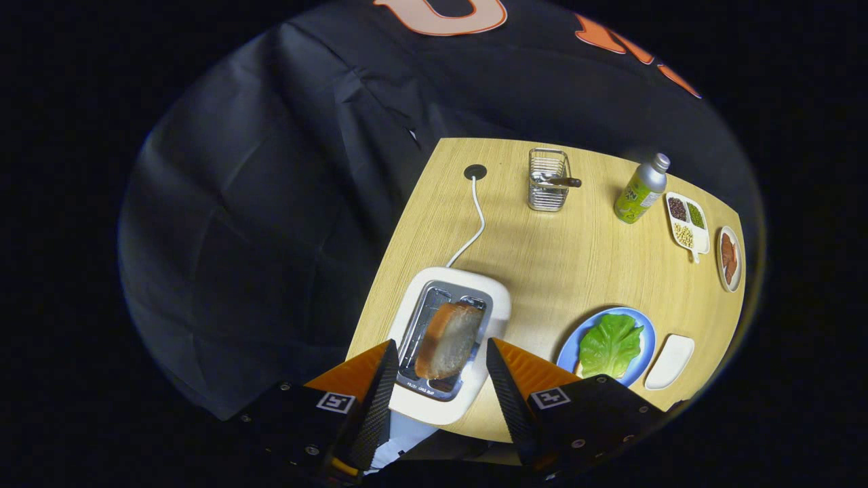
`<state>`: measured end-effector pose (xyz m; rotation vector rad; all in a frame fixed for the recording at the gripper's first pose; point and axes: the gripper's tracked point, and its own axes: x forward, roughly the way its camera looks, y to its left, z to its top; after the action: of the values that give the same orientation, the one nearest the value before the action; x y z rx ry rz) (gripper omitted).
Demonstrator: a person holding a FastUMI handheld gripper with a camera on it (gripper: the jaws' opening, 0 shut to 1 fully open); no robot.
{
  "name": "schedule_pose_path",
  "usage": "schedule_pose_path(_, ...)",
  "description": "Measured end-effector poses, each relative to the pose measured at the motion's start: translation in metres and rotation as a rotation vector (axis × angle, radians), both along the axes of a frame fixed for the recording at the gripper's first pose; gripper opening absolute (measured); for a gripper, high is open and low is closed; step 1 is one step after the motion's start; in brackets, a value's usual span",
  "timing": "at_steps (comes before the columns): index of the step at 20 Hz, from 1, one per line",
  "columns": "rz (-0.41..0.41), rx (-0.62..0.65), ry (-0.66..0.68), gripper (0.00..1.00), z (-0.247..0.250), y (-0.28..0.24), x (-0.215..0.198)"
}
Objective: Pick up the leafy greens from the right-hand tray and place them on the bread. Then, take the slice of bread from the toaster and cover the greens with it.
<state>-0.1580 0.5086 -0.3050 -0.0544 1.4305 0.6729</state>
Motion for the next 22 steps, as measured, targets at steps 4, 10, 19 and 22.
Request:
schedule_pose_path(4, 0.022, -0.071, 0.001, 0.79, -0.022, 0.007, -0.012)
schedule_pose_path(10, -0.025, -0.169, 0.004, 0.71, -0.049, 0.0, -0.008)
schedule_pose_path(19, -0.078, -0.219, 0.036, 0.35, -0.069, -0.005, -0.008)
schedule_pose_path(22, -0.066, -0.201, 0.042, 0.19, -0.07, -0.003, -0.011)
